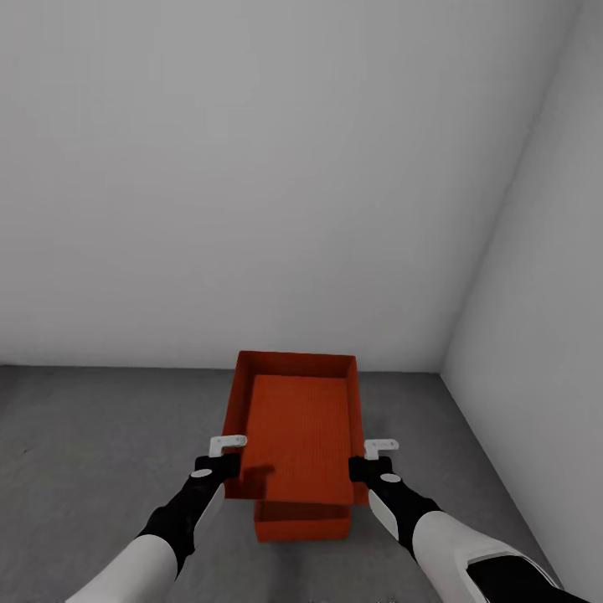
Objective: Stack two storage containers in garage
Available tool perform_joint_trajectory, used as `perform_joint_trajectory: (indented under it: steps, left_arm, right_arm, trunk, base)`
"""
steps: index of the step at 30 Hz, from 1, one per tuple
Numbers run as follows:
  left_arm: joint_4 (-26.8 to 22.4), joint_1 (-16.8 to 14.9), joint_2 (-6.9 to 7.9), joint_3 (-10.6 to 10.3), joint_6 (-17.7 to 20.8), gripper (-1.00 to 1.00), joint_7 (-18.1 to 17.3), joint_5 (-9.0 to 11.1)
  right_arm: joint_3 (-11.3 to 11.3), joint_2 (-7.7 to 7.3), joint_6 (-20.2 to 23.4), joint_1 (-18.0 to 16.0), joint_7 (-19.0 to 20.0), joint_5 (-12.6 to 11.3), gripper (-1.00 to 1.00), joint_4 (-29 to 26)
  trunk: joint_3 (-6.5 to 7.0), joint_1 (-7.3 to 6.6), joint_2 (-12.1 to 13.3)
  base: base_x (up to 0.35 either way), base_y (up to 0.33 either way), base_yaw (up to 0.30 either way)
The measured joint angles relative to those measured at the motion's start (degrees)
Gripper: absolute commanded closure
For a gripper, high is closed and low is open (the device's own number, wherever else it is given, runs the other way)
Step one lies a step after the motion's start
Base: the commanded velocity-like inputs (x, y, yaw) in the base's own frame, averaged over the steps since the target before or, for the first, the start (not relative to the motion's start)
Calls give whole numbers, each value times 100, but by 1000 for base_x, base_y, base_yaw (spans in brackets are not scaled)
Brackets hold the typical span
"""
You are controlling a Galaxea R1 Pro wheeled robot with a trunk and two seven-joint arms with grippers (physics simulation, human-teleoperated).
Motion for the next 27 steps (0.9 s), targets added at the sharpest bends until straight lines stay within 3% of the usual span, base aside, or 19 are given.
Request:
perform_joint_trajectory:
  steps: [27]
  left_arm:
    - [-1,0,2,-22,0,100,8,22]
  right_arm:
    - [-4,-5,-1,0,11,0,100,0]
  trunk:
    - [-249,-1,-1]
  base:
    - [148,0,0]
